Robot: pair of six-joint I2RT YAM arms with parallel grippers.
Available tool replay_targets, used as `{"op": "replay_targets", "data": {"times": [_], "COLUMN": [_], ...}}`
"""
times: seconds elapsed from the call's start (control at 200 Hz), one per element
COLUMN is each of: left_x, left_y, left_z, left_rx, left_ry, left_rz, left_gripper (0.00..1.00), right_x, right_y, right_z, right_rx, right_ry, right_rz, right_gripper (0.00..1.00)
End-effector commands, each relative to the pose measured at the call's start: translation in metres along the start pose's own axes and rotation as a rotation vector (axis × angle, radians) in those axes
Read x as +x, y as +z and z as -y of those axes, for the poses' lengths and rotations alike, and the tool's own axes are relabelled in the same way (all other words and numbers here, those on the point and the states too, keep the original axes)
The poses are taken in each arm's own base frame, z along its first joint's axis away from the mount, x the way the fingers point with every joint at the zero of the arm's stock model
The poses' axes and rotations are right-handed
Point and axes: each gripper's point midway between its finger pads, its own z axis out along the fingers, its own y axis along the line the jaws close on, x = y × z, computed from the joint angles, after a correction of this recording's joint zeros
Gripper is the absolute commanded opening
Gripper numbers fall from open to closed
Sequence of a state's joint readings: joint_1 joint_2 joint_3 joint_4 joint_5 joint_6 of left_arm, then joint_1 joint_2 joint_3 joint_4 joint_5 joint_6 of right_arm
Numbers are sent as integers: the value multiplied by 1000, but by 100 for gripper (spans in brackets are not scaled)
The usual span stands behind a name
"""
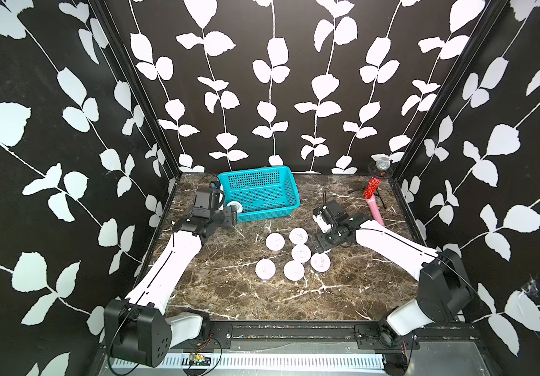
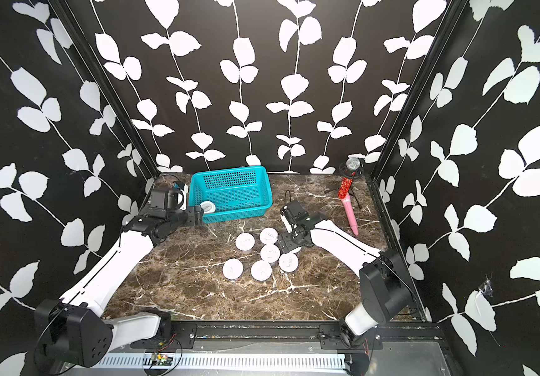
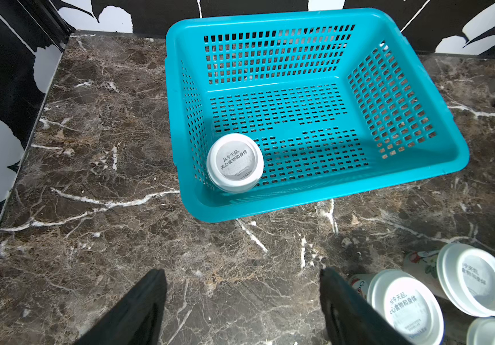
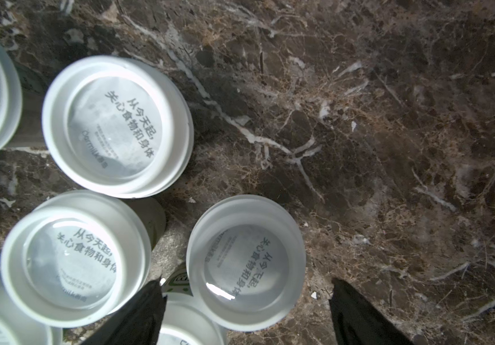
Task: Put the yogurt in the basket
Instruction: Pick up the yogurt from the center of the board.
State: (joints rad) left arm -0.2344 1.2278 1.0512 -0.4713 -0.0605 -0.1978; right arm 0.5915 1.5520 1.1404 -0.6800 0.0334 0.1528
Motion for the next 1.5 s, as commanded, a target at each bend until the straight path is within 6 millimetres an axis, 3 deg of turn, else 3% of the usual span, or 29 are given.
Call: {"op": "replay_targets", "data": {"times": [0.0, 0.58, 0.64, 1.315, 1.495], "left_x": [-5, -4, -4, -3, -4], "left_y": [-8, -8, -8, -8, -8], "left_z": [-2, -2, -1, -1, -1], "left_rx": [0, 0, 3, 7, 5], "left_ry": [10, 17, 17, 24, 24], "left_rz": [36, 32, 32, 28, 30], "left_gripper": [81, 81, 81, 81, 81], "right_x": [-10, -10, -7, -2, -4], "right_y": [-6, 3, 11, 26, 22], "right_z": [-4, -5, -5, 0, 2], "right_rx": [-3, -6, 0, 32, 40], "right_ry": [-5, 1, 3, 24, 32], "right_rz": [16, -3, -28, -54, -39], "right_gripper": [86, 70, 70, 71, 65]}}
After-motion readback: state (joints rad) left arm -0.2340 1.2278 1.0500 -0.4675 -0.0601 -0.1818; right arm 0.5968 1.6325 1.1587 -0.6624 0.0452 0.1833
